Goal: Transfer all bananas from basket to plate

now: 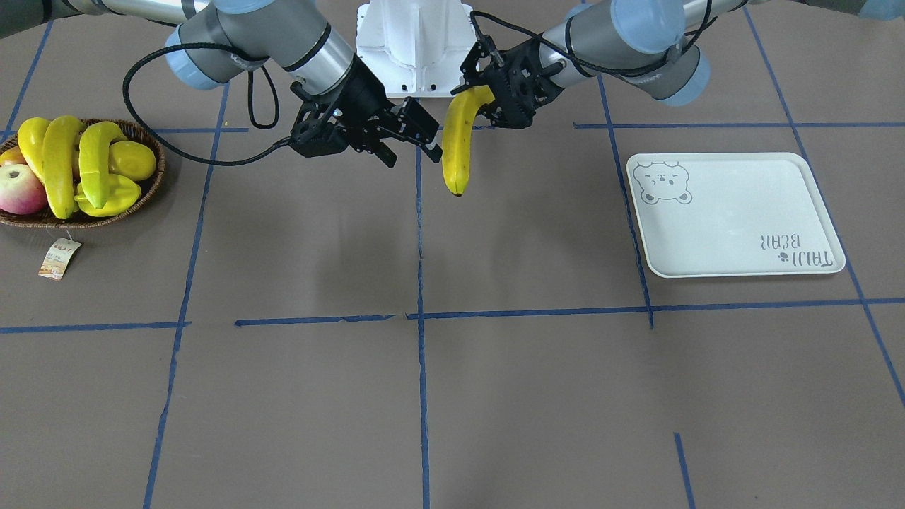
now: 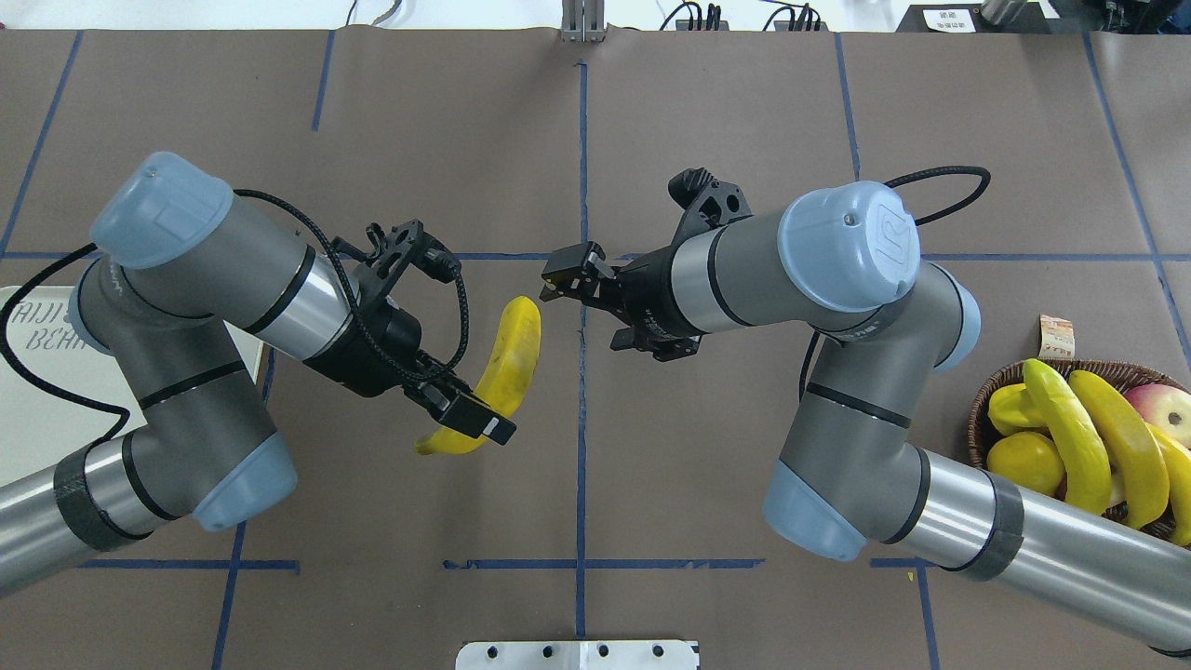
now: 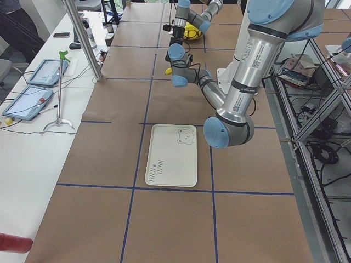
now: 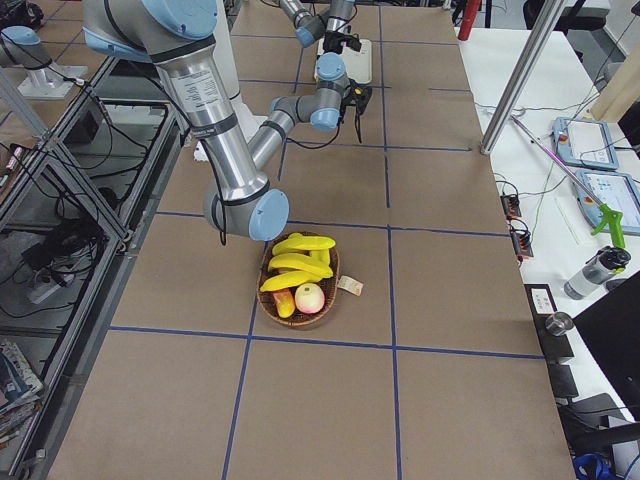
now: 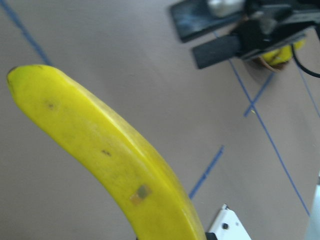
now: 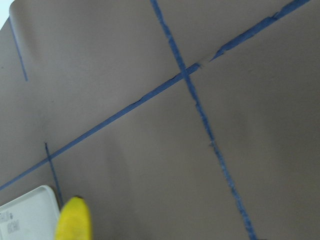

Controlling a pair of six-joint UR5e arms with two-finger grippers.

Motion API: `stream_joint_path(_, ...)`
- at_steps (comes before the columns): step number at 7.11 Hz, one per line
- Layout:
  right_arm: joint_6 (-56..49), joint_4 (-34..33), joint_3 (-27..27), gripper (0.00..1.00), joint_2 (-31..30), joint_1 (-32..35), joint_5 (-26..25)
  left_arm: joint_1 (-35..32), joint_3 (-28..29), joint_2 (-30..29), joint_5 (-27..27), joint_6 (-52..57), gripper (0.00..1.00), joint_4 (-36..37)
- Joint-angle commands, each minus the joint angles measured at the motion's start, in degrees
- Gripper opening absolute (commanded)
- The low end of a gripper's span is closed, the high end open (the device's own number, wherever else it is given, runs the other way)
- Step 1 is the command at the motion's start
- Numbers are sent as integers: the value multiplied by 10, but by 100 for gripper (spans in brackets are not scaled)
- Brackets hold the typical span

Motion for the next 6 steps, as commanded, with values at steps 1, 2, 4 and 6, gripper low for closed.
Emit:
stream_joint_path(1,-66,-107,5,100,-8,17,18,-77,-8,73,12,-9,0,10)
stream_joint_path(2,-100,-158,11,100,-11,42,53,-97,-8,103,13,-4,0,11)
stream_joint_path(4,-176,-254,66,100,-56,72,78,-133,-9,165,15,3,1,31)
stream_joint_path(6,-254,-368,129,100,-74,79,78,-179,-8,257,32,93,1,32)
